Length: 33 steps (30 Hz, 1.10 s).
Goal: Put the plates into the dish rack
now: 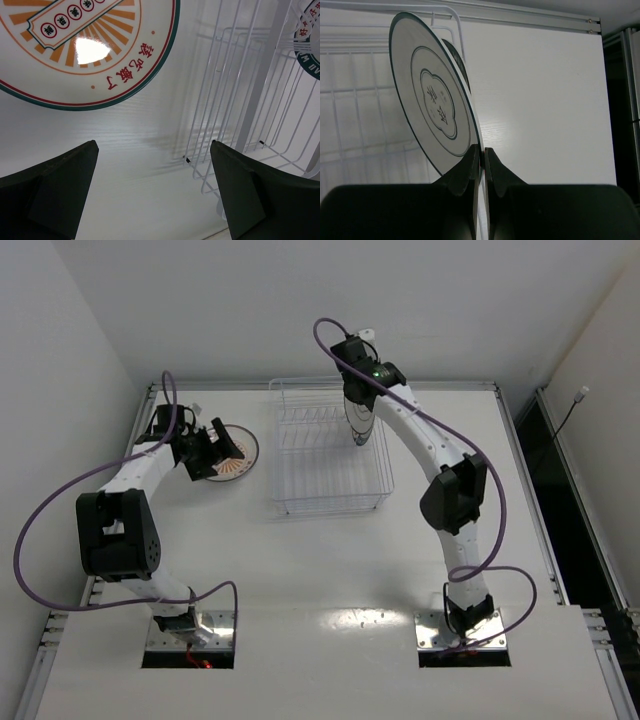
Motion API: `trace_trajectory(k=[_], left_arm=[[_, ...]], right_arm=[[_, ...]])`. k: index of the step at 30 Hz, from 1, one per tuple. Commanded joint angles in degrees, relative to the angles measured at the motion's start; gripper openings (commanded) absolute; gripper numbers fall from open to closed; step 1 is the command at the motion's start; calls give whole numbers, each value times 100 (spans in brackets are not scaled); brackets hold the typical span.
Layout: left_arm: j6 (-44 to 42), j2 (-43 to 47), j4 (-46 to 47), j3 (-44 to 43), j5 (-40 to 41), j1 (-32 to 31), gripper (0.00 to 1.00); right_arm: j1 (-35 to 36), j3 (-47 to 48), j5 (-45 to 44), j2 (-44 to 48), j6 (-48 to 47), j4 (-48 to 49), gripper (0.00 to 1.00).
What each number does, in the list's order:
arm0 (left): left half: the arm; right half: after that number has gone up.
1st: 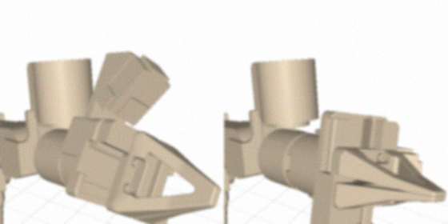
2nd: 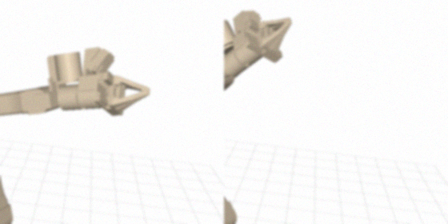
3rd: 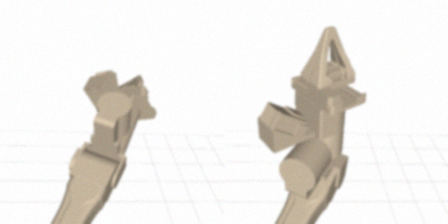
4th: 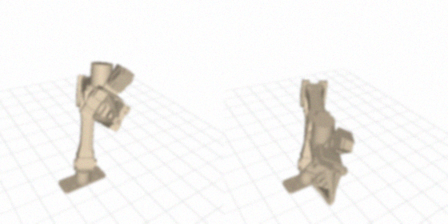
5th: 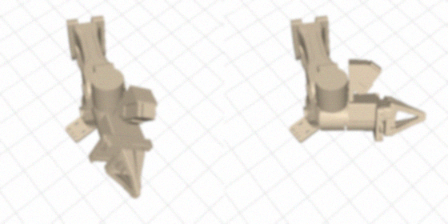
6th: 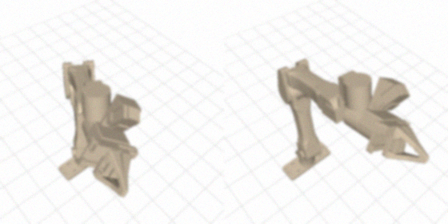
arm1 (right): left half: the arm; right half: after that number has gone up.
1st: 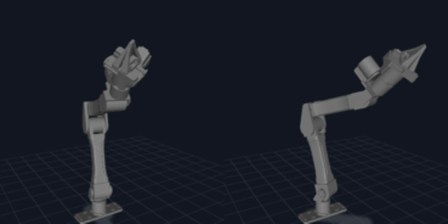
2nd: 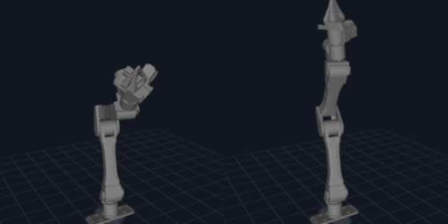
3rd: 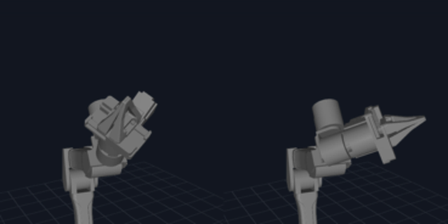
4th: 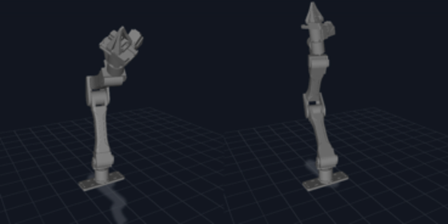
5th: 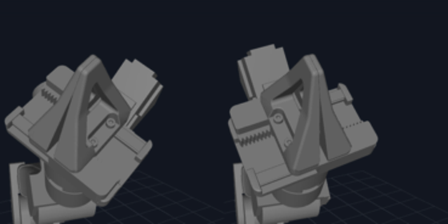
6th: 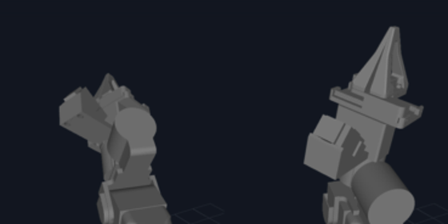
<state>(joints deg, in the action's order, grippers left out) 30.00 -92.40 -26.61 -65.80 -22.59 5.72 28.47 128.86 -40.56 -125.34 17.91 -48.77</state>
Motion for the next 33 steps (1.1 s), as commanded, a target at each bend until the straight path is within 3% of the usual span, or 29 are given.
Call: trace_trajectory(k=[1,14,33], left_arm=[[-73,222,-37,6,18,52,94],[-73,275,-37,111,18,52,94],[-73,108,68,164,-35,52,94]], right_arm=[[115,167,-505,-105,19,246,0],[282,516,-945,27,72,307,0],[282,694,-998,-702,-104,307,0]])
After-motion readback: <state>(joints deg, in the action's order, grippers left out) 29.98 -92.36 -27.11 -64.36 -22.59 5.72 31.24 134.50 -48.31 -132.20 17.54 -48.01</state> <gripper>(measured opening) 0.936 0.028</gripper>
